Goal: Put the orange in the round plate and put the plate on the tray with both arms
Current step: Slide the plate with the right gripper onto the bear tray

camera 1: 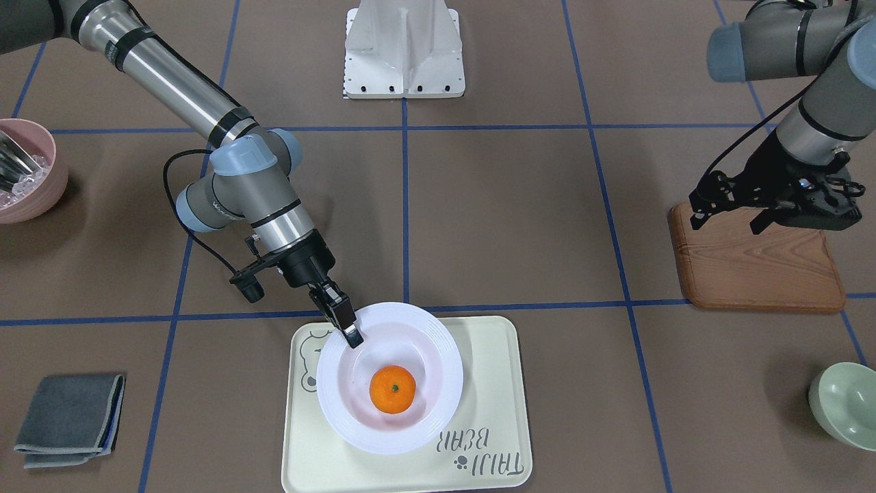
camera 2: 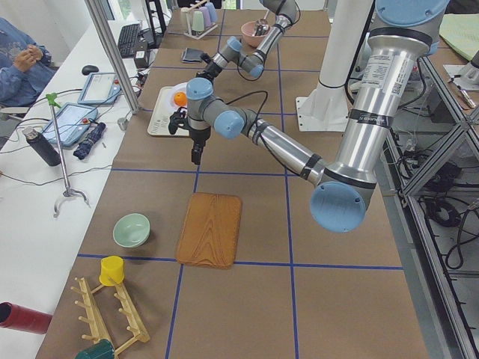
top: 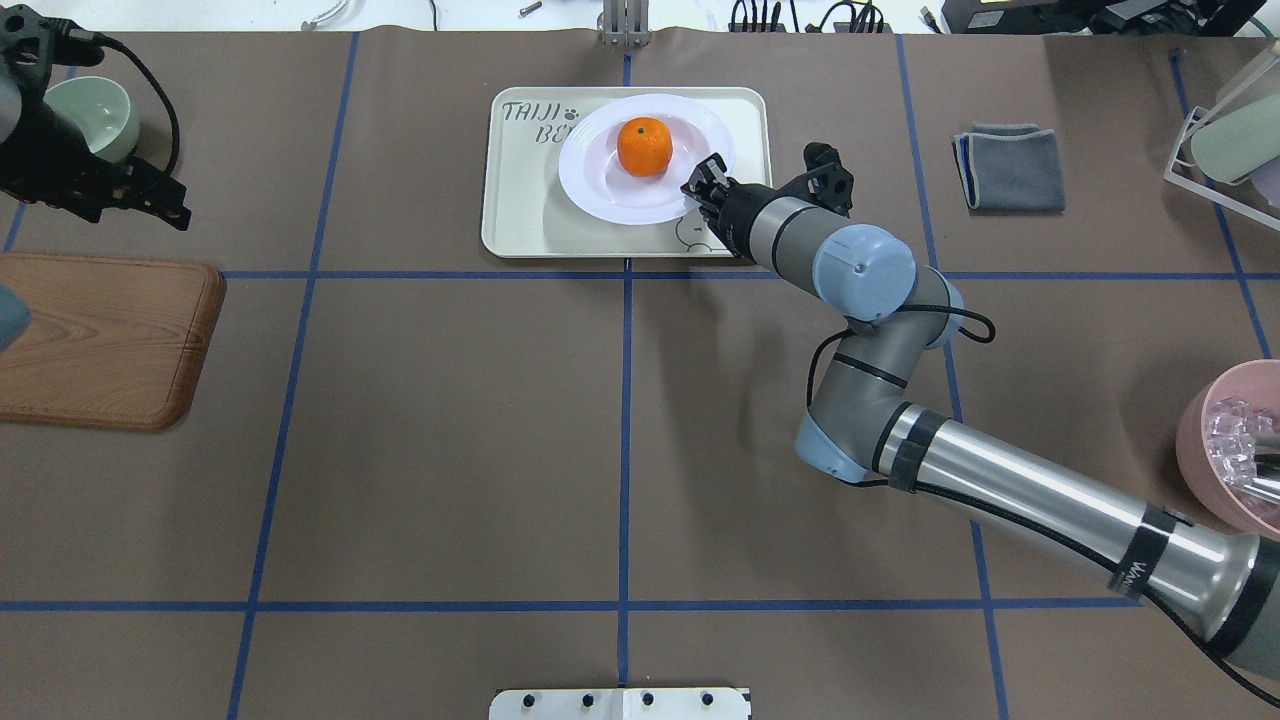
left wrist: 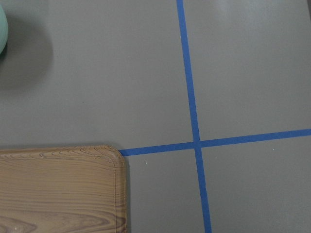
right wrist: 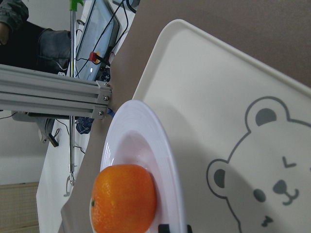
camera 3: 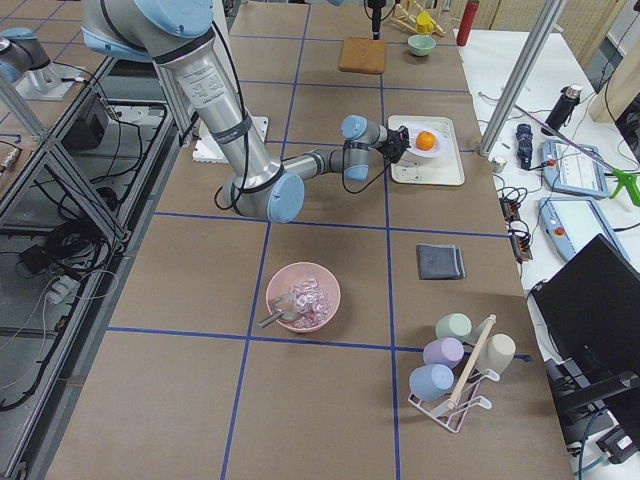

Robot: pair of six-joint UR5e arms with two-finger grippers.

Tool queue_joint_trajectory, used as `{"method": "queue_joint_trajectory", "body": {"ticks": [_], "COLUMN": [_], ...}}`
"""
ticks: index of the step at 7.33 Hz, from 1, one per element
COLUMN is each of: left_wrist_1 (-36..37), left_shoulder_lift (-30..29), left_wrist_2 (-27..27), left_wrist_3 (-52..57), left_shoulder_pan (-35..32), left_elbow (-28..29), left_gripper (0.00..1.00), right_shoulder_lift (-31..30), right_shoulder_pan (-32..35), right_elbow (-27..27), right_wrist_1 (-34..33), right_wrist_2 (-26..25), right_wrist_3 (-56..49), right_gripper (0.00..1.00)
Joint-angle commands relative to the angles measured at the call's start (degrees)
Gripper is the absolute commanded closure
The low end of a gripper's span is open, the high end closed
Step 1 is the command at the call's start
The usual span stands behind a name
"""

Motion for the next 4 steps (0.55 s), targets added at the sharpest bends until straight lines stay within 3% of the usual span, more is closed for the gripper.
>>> {"method": "queue_joint_trajectory", "body": {"ticks": [1, 4], "left_wrist_1": [-0.1, -0.1], "left_shoulder_lift": [2.7, 2.8], "left_wrist_2": [0.0, 0.1], "left_wrist_3": [0.4, 0.5], "left_shoulder_pan": [-0.5, -0.5], "left_elbow": [-2.5, -2.6], "left_gripper": [0.03, 0.03], "right_shoulder_lift": [4.9, 6.7], "right_shoulder_pan": [0.0, -0.8], "right_elbow": [-2.7, -7.4], "right_wrist_1": [-5.6, -6.4], "right_wrist_2": [-3.0, -3.9], "right_wrist_3": [7.1, 7.1], "right_gripper": [0.97, 0.87]}}
